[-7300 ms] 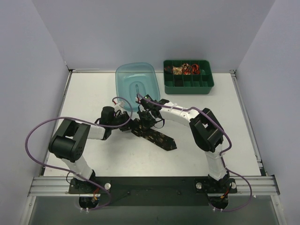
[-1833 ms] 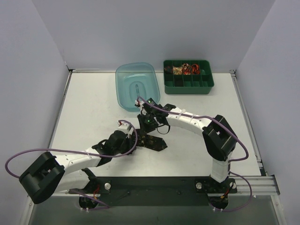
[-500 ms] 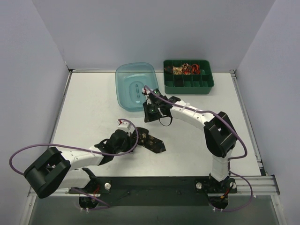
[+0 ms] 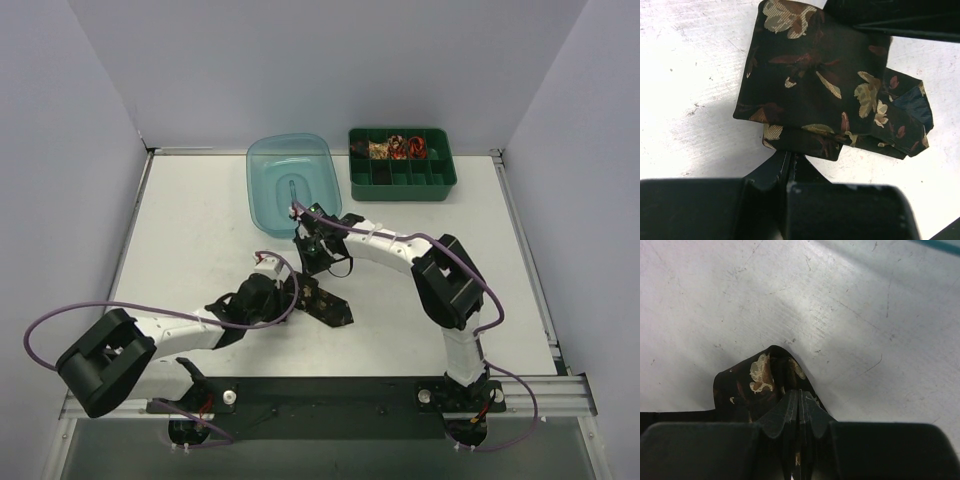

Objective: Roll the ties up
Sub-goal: Roll the tie at the center of the board.

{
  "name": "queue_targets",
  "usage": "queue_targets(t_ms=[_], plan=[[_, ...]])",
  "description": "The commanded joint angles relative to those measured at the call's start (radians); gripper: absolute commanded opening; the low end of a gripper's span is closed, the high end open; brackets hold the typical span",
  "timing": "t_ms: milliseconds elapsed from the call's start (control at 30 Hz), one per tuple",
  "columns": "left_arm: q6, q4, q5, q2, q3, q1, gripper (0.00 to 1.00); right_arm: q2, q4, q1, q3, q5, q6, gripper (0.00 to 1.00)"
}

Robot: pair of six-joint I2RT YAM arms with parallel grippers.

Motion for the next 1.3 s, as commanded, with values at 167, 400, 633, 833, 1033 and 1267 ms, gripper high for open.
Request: queue_targets(t_ms=[167, 400, 633, 833, 1033, 1267], plan=[[0.011, 0.048, 0.006, 0.058, 0.068, 0.007, 0.00, -0.030, -0.074, 0.035, 0.033, 0.018, 0.005, 0.01], [0.002, 0.043, -0.015, 0.064, 0.083, 0.006, 0.00, -0.016, -0.088, 0.045, 0.037, 0.018, 0.010, 0.01], [0.010, 0.022, -0.006, 0.072, 0.091, 0.004, 0.00, -0.026, -0.103, 0.042, 0.052, 0.076, 0.007, 0.01], [0.019, -0.095, -0.040, -0.081, 0.070, 0.007, 0.49, -0.071, -0.114, 0.005, 0.069, 0.127, 0.010, 0.02], [0.051, -0.250, -0.074, -0.264, 0.068, 0.012, 0.82, -0.117, -0.117, -0.021, 0.064, 0.156, 0.011, 0.02], [0.056, -0.328, -0.048, -0.323, 0.085, 0.076, 0.90, -0.198, -0.115, -0.026, 0.009, 0.187, 0.016, 0.02]])
